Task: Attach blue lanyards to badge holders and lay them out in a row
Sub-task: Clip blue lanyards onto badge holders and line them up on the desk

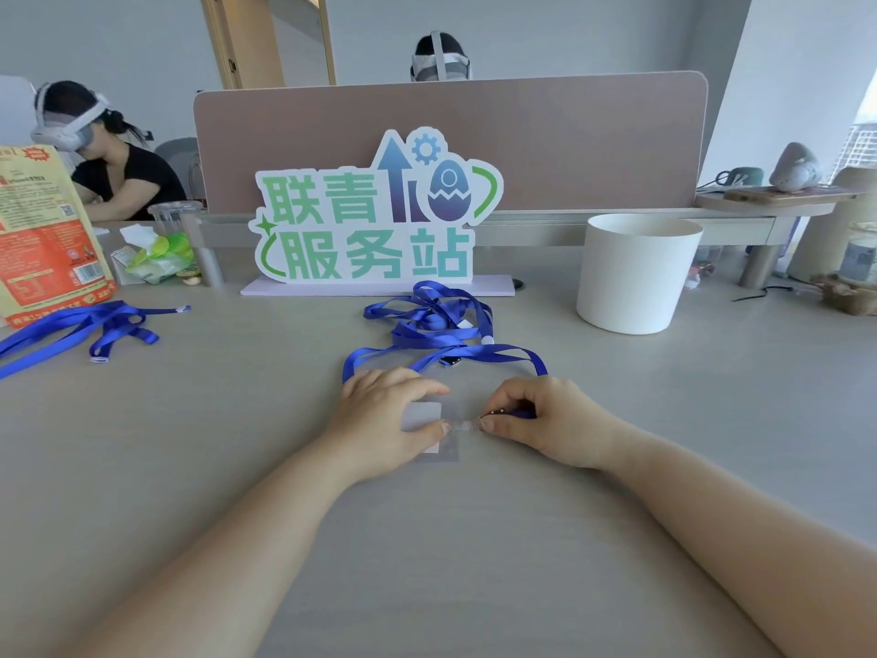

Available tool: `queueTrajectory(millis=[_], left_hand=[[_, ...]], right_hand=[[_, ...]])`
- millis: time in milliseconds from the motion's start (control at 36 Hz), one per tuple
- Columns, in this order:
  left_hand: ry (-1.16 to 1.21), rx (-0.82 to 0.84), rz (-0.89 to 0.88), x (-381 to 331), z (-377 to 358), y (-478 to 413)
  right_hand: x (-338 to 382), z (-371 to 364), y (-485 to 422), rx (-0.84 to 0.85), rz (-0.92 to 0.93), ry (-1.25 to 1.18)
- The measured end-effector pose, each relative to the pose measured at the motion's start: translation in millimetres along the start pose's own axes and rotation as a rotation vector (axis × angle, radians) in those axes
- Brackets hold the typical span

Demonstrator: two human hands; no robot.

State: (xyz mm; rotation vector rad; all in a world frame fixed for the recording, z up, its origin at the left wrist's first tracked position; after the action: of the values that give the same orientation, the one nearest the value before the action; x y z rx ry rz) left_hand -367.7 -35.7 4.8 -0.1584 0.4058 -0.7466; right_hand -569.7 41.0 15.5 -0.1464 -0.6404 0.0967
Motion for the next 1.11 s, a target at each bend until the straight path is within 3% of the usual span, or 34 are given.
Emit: queueTrajectory(millis=[222, 333, 472, 667, 861, 1111], left_hand=[[0.220, 0.095, -0.261, -18, -6, 5], [0.202, 0.148, -0.232, -18, -7, 6], [-0.031, 0.236, -0.203, -27, -9, 10], [-0.042, 0.250, -0.189, -30, -5, 10], [-0.116, 0.143, -0.149, -52, -9, -1], [-0.202, 0.309, -0.139, -64, -18, 3]], right_hand=[[-7, 12, 8, -0.050, 0.070, 0.158], [-18, 25, 14, -0.065, 0.079, 0.304], [-35, 38, 34, -0.082, 0.043, 0.263], [-62, 64, 63, -0.183, -0.049, 0.470], [-77, 69, 83, -0.268, -0.099, 0.423], [-94, 81, 87, -0.312, -0.200, 0.407]])
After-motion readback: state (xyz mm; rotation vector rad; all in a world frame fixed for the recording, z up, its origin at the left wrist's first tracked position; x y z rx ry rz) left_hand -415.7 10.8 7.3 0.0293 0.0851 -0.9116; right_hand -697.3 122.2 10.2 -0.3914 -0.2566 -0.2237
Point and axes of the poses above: each hand's wrist, its own y-axis away from the middle knuckle, its own z-axis out of the back of the hand, x = y × z, the point moved 1 cm from there along -y, towards the middle knuckle, and after that the axes turned 1 degree about y, right-handed, at the moved point
